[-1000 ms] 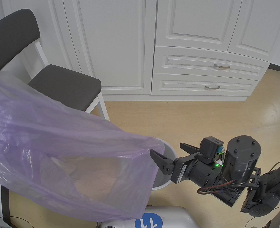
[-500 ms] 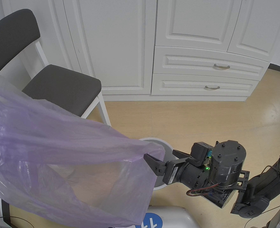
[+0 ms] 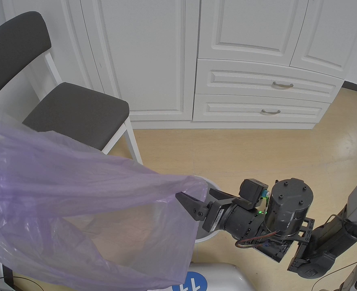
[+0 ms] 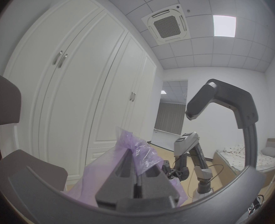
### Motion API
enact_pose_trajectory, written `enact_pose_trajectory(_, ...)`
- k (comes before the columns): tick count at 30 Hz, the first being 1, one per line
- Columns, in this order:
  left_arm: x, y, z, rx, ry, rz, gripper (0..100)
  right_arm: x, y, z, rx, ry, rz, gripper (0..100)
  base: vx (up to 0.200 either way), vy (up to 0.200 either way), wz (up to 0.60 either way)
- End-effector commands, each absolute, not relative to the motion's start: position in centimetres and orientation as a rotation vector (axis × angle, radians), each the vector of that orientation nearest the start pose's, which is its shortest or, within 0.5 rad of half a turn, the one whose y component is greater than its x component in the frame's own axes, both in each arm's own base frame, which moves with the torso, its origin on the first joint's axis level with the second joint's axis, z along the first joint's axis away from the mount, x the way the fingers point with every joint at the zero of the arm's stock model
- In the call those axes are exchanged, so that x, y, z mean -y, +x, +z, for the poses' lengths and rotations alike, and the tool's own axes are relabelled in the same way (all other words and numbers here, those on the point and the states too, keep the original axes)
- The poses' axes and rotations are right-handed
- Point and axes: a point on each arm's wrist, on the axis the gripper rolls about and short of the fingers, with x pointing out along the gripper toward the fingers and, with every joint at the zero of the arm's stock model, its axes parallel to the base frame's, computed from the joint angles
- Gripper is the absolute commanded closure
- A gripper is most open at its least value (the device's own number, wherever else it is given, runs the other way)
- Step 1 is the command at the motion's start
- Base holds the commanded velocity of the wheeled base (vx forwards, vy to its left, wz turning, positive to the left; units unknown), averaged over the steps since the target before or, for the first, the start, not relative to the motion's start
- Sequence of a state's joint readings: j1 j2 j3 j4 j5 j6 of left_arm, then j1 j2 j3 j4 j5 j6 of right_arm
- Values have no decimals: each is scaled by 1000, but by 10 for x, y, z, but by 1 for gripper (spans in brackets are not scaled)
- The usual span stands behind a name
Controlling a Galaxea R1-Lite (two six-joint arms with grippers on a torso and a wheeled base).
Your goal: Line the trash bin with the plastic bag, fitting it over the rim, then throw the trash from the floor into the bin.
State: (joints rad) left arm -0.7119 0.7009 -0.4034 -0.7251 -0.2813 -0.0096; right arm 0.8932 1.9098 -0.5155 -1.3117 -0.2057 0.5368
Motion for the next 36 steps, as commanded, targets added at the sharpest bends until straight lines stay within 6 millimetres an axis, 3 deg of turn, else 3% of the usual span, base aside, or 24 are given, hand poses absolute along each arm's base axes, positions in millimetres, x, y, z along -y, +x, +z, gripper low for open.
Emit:
enact_pose_trajectory(1, 37, 32, 252, 436, -93, -1019, 100, -242, 200, 96, -282, 457, 645, 0, 0, 0, 0)
enact_pose_trajectory(11, 37, 32, 249, 427, -88, -1036, 100, -245, 201, 77, -298, 433, 645, 0, 0, 0, 0)
enact_pose_trajectory(17, 38, 32, 245, 415, -78, -1081, 100, -224, 180, 66, -338, 229, 719, 0, 0, 0, 0)
enact_pose_trajectory(22, 38, 31, 244, 416, -71, -1100, 100, -222, 183, 72, -246, 249, 723, 0, 0, 0, 0)
enact_pose_trajectory(30, 39, 31, 241, 405, -64, -1127, 100, -225, 184, 49, -313, 207, 716, 0, 0, 0, 0)
enact_pose_trajectory(36, 39, 31, 241, 405, -63, -1128, 100, -225, 186, 50, -306, 210, 711, 0, 0, 0, 0)
